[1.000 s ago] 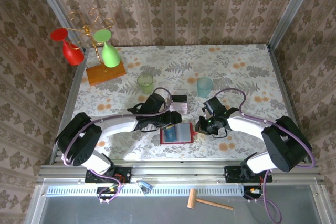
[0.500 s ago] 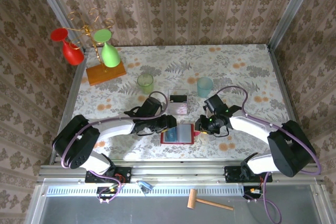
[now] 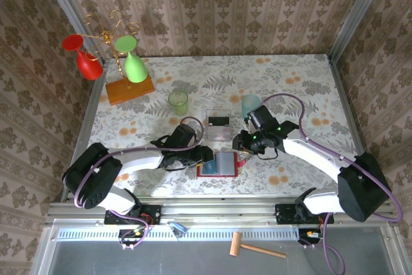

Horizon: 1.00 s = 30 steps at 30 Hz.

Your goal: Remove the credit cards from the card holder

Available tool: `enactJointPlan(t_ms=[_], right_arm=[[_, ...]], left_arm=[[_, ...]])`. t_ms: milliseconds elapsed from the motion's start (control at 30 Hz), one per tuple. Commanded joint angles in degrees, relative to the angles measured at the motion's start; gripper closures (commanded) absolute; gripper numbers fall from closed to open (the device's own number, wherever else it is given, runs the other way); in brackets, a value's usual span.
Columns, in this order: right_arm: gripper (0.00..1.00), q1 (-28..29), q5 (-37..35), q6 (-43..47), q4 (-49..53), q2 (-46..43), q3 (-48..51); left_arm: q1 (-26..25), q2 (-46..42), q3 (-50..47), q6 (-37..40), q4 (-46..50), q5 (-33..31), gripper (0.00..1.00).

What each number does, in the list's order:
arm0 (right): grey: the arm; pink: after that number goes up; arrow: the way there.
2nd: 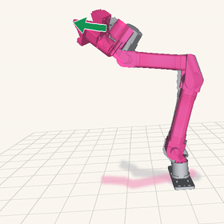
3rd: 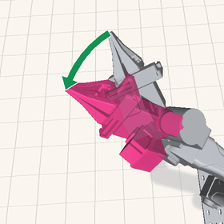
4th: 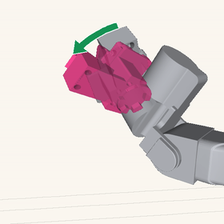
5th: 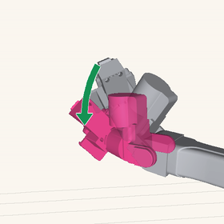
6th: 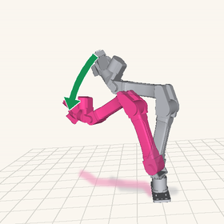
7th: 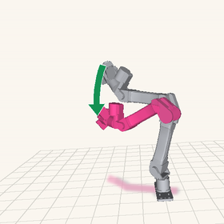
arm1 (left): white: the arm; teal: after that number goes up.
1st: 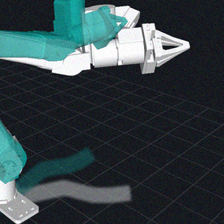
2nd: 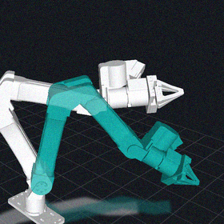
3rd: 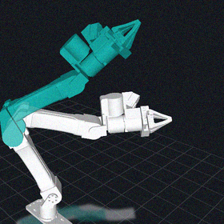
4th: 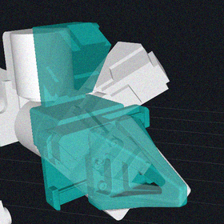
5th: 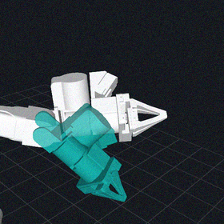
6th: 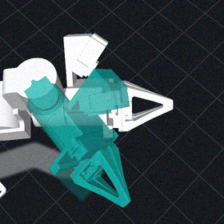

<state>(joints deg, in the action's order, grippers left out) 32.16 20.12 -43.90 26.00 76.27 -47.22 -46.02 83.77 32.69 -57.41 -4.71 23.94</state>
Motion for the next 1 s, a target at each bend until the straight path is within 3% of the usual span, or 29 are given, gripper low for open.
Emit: enactJointPlan(t_ms=[0, 400, 633, 967], right_arm=[[0.69, 1.73, 2.22, -2.58, -1.89, 1.95, -1.38], [0.73, 8.99, 5.45, -7.94, -12.97, 14.27, -2.83], [0.76, 9.92, 6.27, -8.84, -16.13, 19.01, -3.29], [0.78, 9.92, 7.04, -8.56, -17.01, 21.85, -3.80]], left_arm=[[0.36, -1.15, -1.02, -0.38, -1.02, -0.59, 0.56], [0.92, -4.30, -2.28, -0.58, -0.54, -0.81, 0.63], [1.30, -3.41, -3.02, -0.69, -1.14, -0.40, 0.74], [1.38, -2.07, -3.66, -1.04, -2.06, -0.05, 0.76]])
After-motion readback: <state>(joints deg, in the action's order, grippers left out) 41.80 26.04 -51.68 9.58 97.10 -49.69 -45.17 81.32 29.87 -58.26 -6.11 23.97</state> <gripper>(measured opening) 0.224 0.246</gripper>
